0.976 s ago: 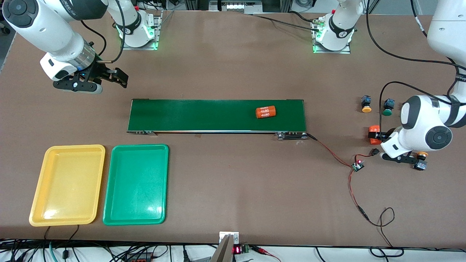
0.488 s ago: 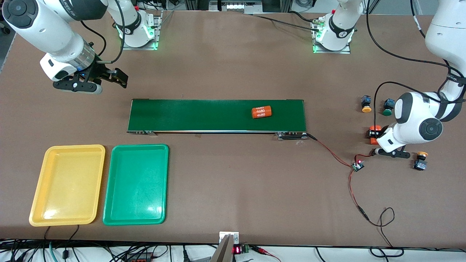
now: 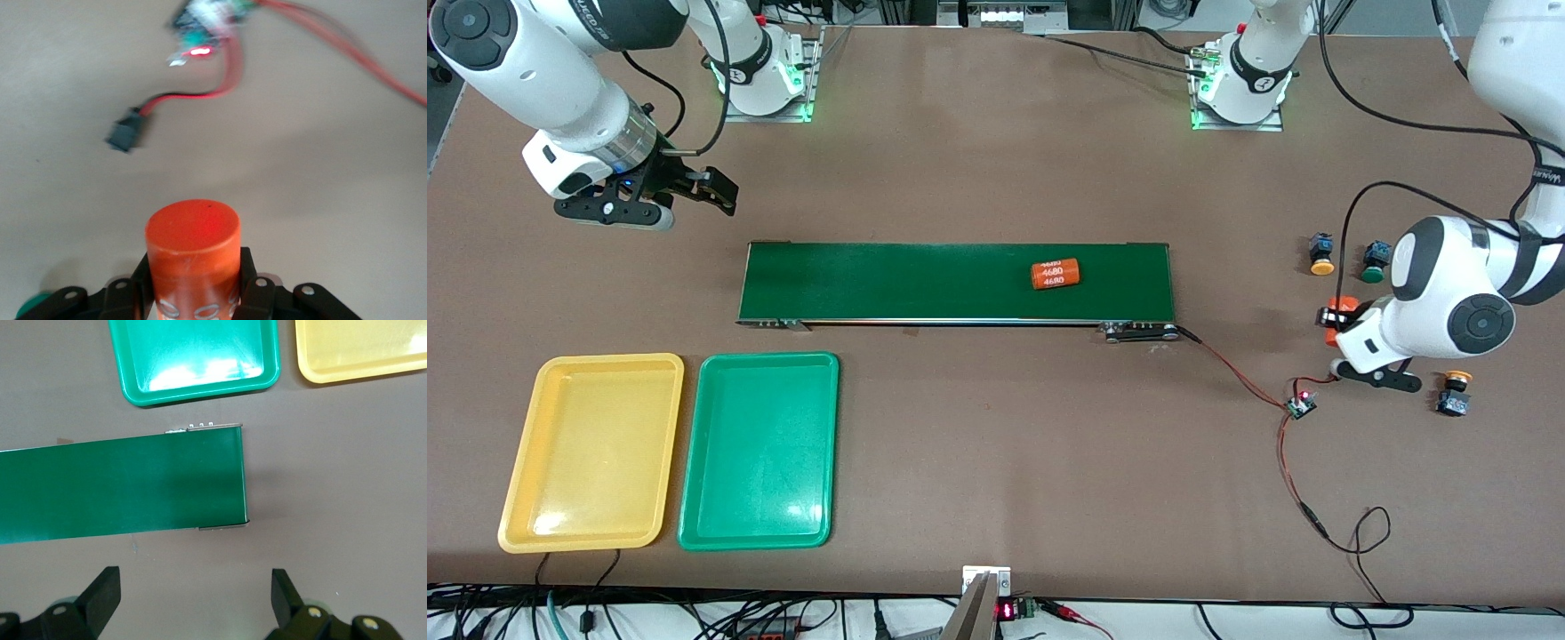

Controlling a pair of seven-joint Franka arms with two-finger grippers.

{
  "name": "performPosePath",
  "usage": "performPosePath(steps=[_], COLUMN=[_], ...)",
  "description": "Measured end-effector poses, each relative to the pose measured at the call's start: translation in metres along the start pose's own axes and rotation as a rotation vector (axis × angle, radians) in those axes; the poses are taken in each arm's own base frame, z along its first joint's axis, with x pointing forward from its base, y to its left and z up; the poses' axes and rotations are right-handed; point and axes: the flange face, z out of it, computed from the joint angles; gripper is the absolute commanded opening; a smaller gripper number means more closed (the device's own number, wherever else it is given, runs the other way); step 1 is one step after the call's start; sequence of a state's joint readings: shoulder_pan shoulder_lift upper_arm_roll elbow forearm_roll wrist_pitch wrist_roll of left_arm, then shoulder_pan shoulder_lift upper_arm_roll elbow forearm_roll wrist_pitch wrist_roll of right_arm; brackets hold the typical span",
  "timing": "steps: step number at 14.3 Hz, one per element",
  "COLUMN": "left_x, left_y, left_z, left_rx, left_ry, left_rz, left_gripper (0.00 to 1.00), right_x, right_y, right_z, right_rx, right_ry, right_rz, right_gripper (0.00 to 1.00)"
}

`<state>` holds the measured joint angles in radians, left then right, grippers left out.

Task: Sort buttons by color to trays
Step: 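Carry the battery to the belt and release it with the left gripper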

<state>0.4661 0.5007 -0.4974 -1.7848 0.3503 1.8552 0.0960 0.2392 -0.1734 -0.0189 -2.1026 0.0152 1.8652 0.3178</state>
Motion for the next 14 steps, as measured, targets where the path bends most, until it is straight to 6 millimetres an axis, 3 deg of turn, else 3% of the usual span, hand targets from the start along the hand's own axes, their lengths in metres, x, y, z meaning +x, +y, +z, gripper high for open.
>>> performPosePath(steps=[2,5,11,14], left_x=[0.003,0.007,0.003,-0.002], left_y=[0.053,0.126,0.258,0.302], left_z=[-0.033,-0.043,-0.02,-0.001], left_rx=[0.008,0.003,-0.002,0.01], left_ry=[-0.014,-0.013,0.054,0.122], left_rz=[0.154,0.48,0.878,0.999], left_gripper=[0.13,0.12,0.09,0.09], right_x=[0.0,0.0,0.001,0.001], right_y=[0.0,0.001,0.002,0.002], right_z=[0.0,0.0,0.0,0.0], right_rx=[0.0,0.0,0.001,0.001], right_ry=[0.0,0.0,-0.001,-0.001], right_rz=[0.0,0.002,0.003,0.004], right_gripper=[1.0,1.0,1.0,1.0])
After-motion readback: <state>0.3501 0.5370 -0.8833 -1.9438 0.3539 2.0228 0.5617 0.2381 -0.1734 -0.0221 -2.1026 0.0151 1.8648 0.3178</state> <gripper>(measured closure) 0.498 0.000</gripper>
